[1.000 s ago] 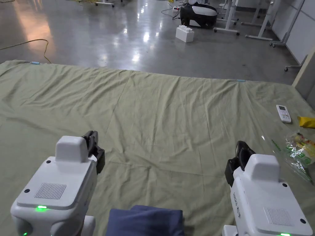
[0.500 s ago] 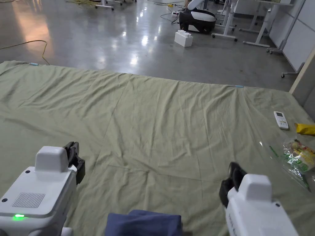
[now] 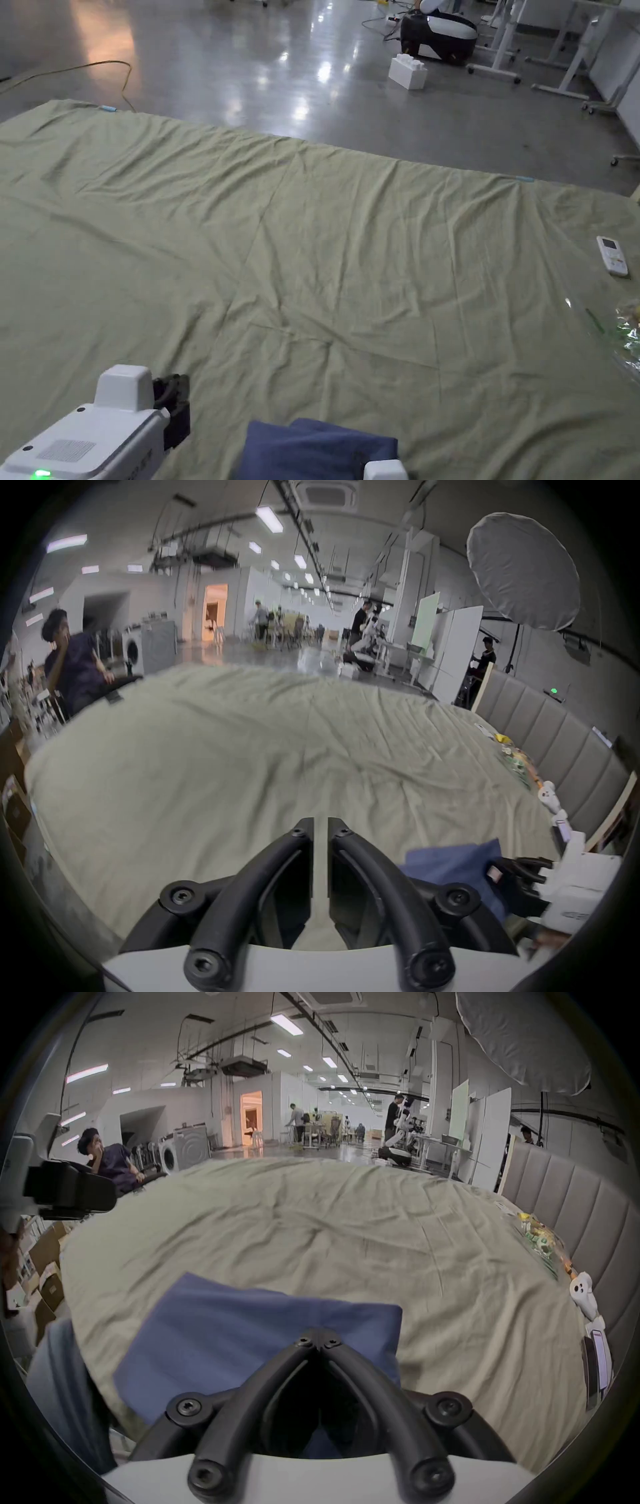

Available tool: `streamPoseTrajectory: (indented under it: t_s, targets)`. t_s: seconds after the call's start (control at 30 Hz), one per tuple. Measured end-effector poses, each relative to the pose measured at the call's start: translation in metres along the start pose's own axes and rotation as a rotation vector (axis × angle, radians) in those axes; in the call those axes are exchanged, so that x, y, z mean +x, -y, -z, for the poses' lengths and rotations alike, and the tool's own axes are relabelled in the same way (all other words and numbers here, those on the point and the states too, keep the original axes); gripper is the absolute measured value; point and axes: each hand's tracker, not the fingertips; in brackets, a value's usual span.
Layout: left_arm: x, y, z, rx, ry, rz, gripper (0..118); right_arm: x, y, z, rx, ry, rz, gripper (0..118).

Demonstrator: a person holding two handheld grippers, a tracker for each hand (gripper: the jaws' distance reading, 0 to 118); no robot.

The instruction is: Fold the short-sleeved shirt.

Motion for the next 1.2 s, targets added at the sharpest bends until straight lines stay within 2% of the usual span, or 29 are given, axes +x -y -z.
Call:
streamPoseTrajectory:
  t_s: [0.03,0.13,0.17,0.2,0.33,0.4,0.6,0.7,0.77,0.83,0.87,1.03,1.2]
  targets:
    - [-0.002,0.003,0.002,-0.044,0.021,-0.024,31,0.000,0.004,0.004,-0.005,0.020,-0.006,0]
    - [-0.015,0.009,0.012,-0.147,0.139,-0.129,47,0.006,0.013,0.008,-0.014,0.036,0.014,0]
    - [-0.018,0.012,0.016,-0.181,0.184,-0.161,70,0.006,0.015,0.008,-0.015,0.049,0.007,0]
    - [-0.021,0.013,0.019,-0.212,0.244,-0.188,80,0.006,0.017,0.008,-0.013,0.050,0.002,0]
    - [-0.031,0.021,0.044,-0.312,0.458,-0.365,90,0.009,0.021,0.008,-0.010,0.060,-0.008,0]
    - [-0.031,0.024,0.060,-0.402,0.489,-0.415,93,0.010,0.024,0.009,-0.006,0.060,-0.002,0]
    - [-0.013,0.040,0.098,-0.549,0.634,-0.462,93,0.011,0.024,0.009,-0.005,0.057,0.011,0]
    - [-0.001,0.049,0.111,-0.588,0.707,-0.431,91,0.013,0.024,0.009,-0.004,0.050,0.019,0]
    - [0.002,0.051,0.114,-0.552,0.704,-0.431,81,0.014,0.024,0.009,-0.005,0.047,0.023,0]
    - [-0.002,0.051,0.118,-0.541,0.672,-0.465,59,0.015,0.024,0.010,-0.006,0.046,0.026,0]
    - [-0.005,0.052,0.119,-0.541,0.654,-0.471,55,0.017,0.024,0.010,-0.006,0.044,0.033,0]
    - [-0.011,0.058,0.115,-0.535,0.684,-0.466,38,0.018,0.023,0.010,0.004,0.028,0.034,0]
    - [-0.018,0.058,0.116,-0.530,0.711,-0.514,34,0.017,0.018,0.012,0.003,0.051,0.029,0]
